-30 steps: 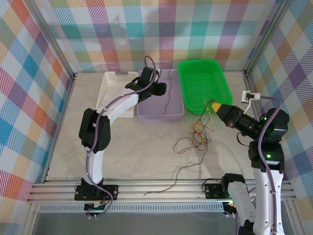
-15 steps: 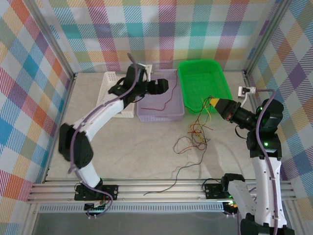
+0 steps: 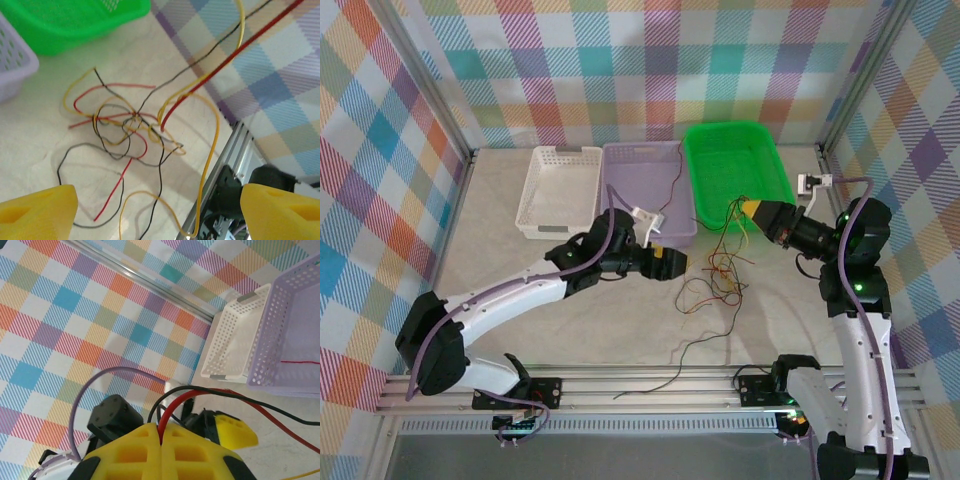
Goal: Untangle the cables
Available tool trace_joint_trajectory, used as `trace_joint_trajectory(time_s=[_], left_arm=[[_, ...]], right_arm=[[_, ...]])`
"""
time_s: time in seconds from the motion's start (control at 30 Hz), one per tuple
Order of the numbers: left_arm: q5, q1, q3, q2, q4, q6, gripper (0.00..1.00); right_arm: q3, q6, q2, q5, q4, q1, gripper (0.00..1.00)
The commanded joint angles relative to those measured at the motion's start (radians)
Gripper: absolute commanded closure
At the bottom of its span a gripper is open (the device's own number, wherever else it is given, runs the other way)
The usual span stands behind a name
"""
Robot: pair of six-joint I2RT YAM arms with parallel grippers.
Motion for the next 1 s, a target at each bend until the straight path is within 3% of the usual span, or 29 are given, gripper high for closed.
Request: trace_joint_trajectory(time_s=[0.0,0.37,0.53,0.6,0.7,0.9,0.97], left_arm=[[-0.009,-0.028,-0.017,0.007,0.077,0.032,0.16],[-0.016,-0.113,-0.020,0.070,0.128,0.050,0.17],[-0.039,-0.117,-0.008,0.078,0.108,0.071,0.23],[-0.045,-0.117,-0.009,0.077,0.103,0.077,0.32],[-0.059,-0.117,-0.016,0.061,0.103,0.079,0.61],[-0.098,-0.117,-0.040,-0.032,0.082,0.072,1.00],[-0.128,-0.117,-0.037,-0.080,0.047,0.072,1.00]], right_arm=[[0.000,0.008,-0.004,-0.018,0.047,0.010,1.00],[-0.003,0.011,-0.012,0.003,0.044,0.044,1.00],[0.002,0.013,-0.020,0.004,0.036,0.049,1.00],[0.002,0.013,-0.022,0.007,0.034,0.050,1.00],[-0.006,0.013,-0.025,0.007,0.032,0.051,1.00],[-0.038,-0.013,-0.040,0.032,0.006,0.054,1.00],[-0.055,-0.026,-0.044,0.050,-0.007,0.054,1.00]])
